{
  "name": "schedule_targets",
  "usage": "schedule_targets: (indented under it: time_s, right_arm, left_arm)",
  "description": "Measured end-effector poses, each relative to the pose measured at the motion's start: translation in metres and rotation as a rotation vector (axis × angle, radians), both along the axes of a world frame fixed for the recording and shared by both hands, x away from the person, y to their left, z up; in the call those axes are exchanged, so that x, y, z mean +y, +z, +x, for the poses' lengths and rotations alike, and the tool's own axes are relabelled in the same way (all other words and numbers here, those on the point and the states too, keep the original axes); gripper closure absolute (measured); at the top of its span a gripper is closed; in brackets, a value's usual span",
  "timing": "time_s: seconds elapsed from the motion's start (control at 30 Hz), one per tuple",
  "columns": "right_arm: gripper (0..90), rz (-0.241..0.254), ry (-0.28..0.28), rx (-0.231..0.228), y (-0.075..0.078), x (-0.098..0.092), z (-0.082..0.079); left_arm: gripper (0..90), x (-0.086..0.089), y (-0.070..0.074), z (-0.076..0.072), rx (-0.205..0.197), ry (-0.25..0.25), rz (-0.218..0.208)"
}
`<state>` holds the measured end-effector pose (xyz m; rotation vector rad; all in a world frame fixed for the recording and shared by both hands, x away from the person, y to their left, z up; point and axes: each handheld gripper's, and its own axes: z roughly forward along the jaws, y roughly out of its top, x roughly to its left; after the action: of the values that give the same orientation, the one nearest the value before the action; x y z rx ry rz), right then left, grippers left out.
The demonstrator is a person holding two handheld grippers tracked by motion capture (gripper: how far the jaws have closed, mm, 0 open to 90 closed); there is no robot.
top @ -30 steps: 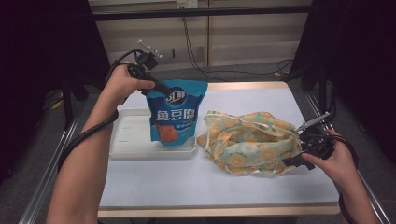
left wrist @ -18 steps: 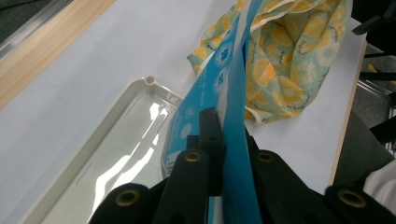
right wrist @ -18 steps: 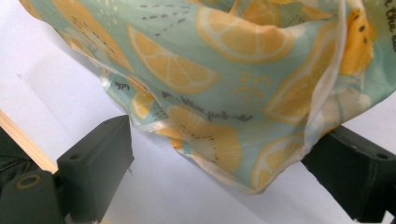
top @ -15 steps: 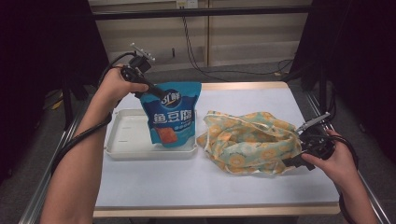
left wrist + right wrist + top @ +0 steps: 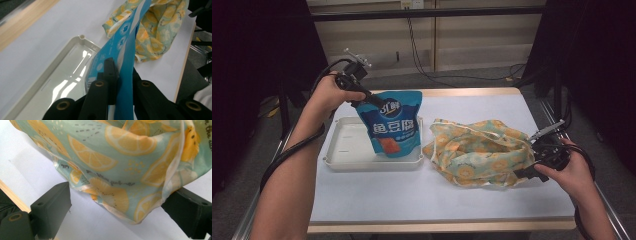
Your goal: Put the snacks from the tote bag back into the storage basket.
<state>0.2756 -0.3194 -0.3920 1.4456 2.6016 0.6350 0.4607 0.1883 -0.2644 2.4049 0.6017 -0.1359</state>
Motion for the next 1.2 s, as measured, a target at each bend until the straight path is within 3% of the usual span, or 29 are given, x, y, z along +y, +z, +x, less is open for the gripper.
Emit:
schedule_targets:
  time_s: [0.13,0.2,0.3,0.5,0.6,0.63,0.67,0.73,0.83,0.9,0.97,1.1,1.13,1.2]
  right_arm:
    - [9.3,0.001,0.008,-0.006,0.001,0.0,0.0]
    - [9.2,0.0,0.006,-0.002,0.0,0.0,0.0]
    - [9.2,-0.004,-0.004,0.011,-0.001,0.0,-0.001]
    - [9.3,-0.005,-0.005,0.0,0.0,-0.003,-0.002]
    - [9.3,0.008,-0.012,-0.003,0.0,-0.005,-0.003]
    - [9.3,0.004,-0.013,-0.008,0.0,-0.005,-0.003]
    - [9.2,0.002,-0.017,0.004,0.001,-0.005,-0.004]
    - [9.3,0.002,-0.014,0.0,0.001,-0.006,-0.004]
    - [9.3,0.006,-0.012,-0.004,0.001,-0.006,-0.005]
    - [9.2,0.006,-0.016,-0.002,0.002,-0.005,-0.005]
    - [9.2,0.008,-0.012,-0.002,0.001,-0.005,-0.005]
    - [9.2,0.003,-0.014,0.0,0.001,-0.006,-0.005]
    - [9.3,0.005,-0.012,-0.001,0.001,-0.006,-0.005]
    - [9.2,0.013,-0.022,-0.006,0.0,-0.006,-0.005]
  left_arm:
    - [69.9,0.001,-0.001,-0.004,0.015,0.015,0.01]
    - [63.9,0.001,0.0,-0.007,0.012,0.003,0.037]
    - [53.6,0.001,-0.001,-0.01,-0.007,0.014,0.077]
    - [39.8,0.007,-0.003,-0.014,-0.038,0.045,0.108]
    - [33.1,0.011,-0.006,-0.017,-0.046,0.058,0.105]
    - [31.2,0.011,-0.007,-0.02,-0.043,0.085,0.094]
    - [29.2,0.014,-0.008,-0.02,-0.059,0.063,0.115]
    - [26.6,0.016,-0.01,-0.024,-0.067,0.069,0.111]
    - [22.9,0.021,-0.015,-0.028,-0.08,0.103,0.116]
    - [20.9,0.022,-0.02,-0.033,-0.073,0.149,0.083]
    - [19.0,0.025,-0.023,-0.034,-0.084,0.138,0.091]
    - [16.3,0.028,-0.032,-0.041,-0.082,0.182,0.054]
    - [16.2,0.031,-0.033,-0.041,-0.082,0.163,0.062]
    - [14.8,0.033,-0.037,-0.043,-0.082,0.183,0.05]
